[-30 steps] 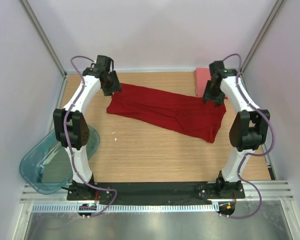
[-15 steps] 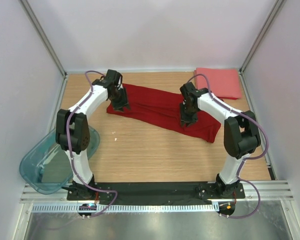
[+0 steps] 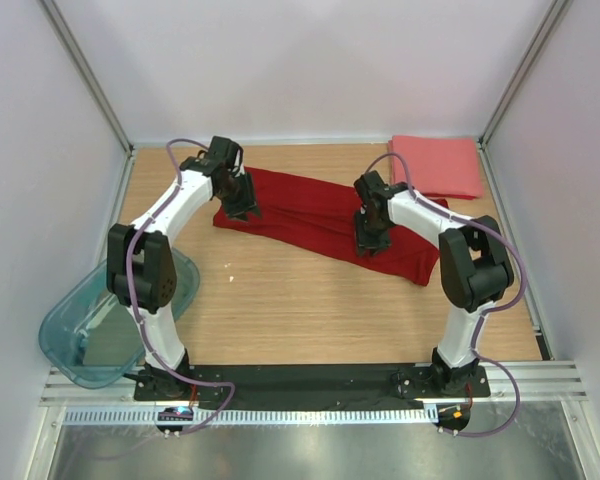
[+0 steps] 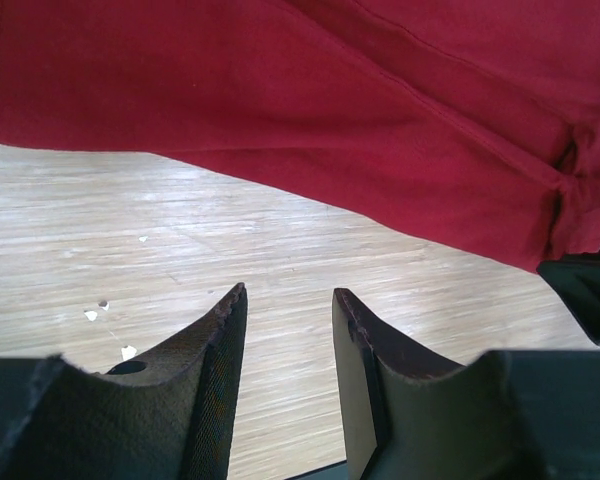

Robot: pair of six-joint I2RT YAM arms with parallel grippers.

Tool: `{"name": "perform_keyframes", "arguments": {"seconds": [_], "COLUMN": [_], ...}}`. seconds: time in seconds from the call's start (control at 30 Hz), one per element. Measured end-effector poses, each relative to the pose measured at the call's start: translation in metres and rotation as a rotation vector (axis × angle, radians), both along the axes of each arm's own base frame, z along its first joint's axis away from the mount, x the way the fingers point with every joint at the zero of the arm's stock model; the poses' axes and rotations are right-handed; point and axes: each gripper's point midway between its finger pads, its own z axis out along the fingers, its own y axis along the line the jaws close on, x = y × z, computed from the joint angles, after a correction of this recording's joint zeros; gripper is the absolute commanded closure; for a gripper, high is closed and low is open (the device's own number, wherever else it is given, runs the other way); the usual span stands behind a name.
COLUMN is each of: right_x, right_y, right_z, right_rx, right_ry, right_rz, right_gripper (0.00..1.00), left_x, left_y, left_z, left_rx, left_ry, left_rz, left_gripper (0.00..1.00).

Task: Fold and stack the t-shirts
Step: Fold the tshirt

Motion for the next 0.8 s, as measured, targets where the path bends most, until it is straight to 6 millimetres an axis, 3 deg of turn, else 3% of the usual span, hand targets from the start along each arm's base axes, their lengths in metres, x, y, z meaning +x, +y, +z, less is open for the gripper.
{"name": "perform_keyframes", "arguments": {"seconds": [0.3,0.37,0.43,0.8], "right_x": [-0.012,-0.012,-0.013,0.002], "right_y": [-0.016,-0.018,-0.021,-0.022], "right_z": [-0.019,-0.021,-0.022,-0.012], "right_rx": [-0.102,-0.116,-0.134,-0.159], "right_ry": [0.012,0.006,0.002,-0.05], "right_rz": [-0.001,-0.002,-0.003,-0.014], "right_gripper": [0.64,0.69,0.8,0.96], "left_x": [-0.004,-0.006,-0.005,-0.008], "left_y": [0.001,0.001,0.0,-0.002], "left_z": [-0.005,-0.006,-0.006,-0.009], "left_rx": [0.004,0.004,-0.001,-0.015], "left_ry": [0.016,0.022,0.021,0.03], "left_rz": [-0.001,-0.002,-0.004,-0.011], "left_gripper": [0.59,0.59,0.59,0.59]}}
